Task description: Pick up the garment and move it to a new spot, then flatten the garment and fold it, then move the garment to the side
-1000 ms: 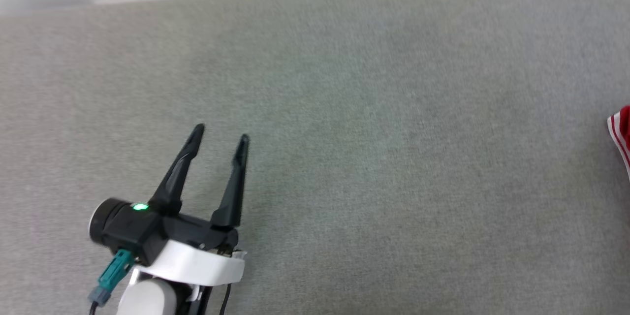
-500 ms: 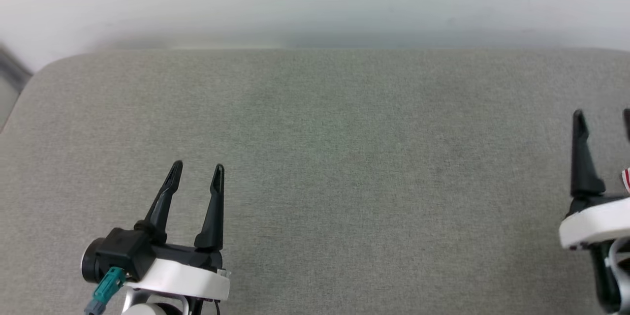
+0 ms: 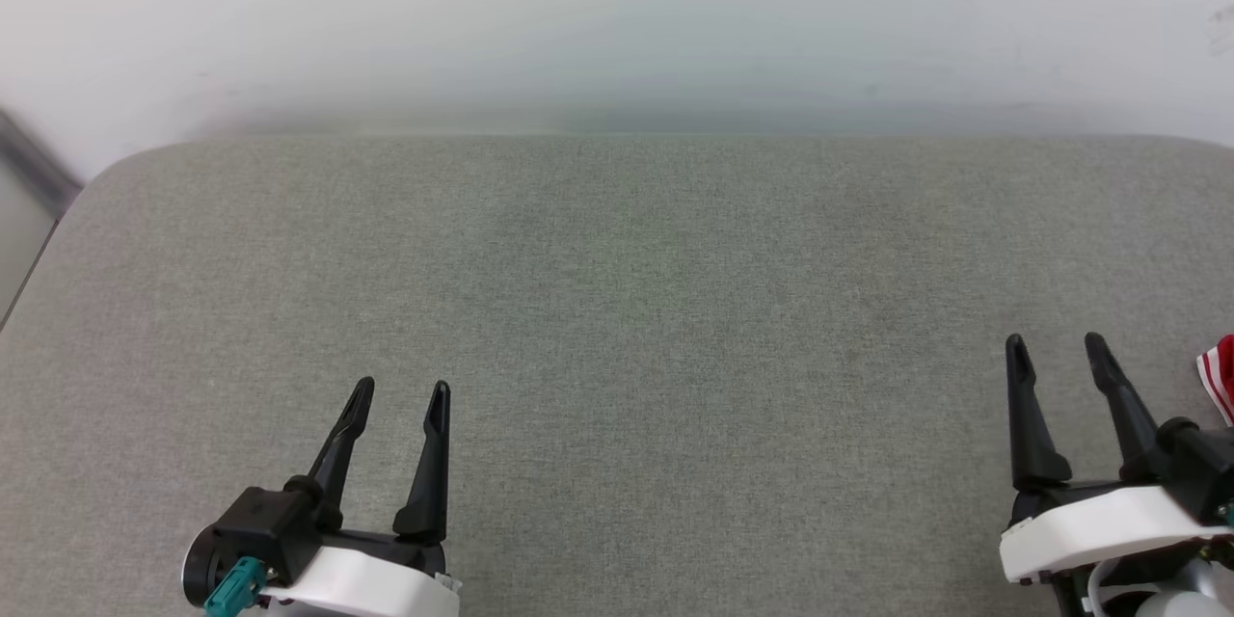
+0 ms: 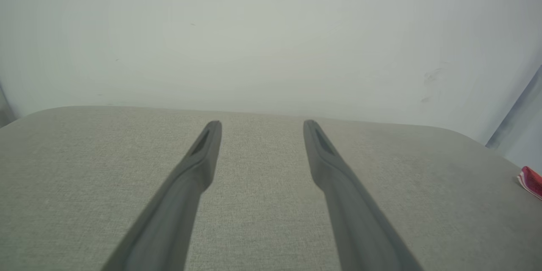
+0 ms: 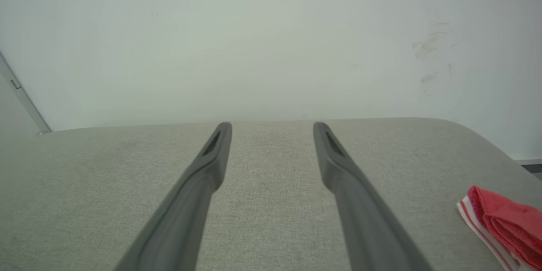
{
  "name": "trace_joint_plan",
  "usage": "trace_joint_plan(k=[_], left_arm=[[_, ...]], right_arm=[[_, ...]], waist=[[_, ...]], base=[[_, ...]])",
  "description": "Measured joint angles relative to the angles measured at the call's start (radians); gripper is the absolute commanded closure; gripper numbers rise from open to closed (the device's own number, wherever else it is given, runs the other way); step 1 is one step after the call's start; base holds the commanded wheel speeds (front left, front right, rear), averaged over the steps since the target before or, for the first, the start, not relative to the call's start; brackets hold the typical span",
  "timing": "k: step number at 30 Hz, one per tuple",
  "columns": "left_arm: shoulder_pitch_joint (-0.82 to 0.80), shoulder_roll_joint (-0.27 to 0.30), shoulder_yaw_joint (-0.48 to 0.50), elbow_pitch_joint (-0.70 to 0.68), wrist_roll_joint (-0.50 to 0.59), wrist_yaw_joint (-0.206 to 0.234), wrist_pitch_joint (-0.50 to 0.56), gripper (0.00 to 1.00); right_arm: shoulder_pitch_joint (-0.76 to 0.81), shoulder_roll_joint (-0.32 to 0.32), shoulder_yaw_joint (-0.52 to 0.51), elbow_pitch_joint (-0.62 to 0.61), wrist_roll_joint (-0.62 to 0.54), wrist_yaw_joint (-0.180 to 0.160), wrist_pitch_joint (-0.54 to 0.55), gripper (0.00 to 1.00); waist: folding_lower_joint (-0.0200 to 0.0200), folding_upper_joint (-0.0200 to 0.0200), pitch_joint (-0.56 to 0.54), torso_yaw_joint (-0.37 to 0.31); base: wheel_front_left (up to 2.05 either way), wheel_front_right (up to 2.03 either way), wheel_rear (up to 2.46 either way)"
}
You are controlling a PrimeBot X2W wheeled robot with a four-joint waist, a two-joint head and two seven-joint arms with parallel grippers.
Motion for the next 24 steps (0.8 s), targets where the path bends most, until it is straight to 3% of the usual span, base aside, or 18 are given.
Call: trace_joint_plan(k=[24], left_arm=[[0.012,-0.004,0.017,-0.008,-0.009,0.0,0.0,0.0]], right_arm=[[-0.012,0.0,0.032,0.099,0.017,0.0,-0.054,0.0]], waist=[[0.0002,0.0,-0.016,-0.011]], base=[[0.0,0.0,0.0]])
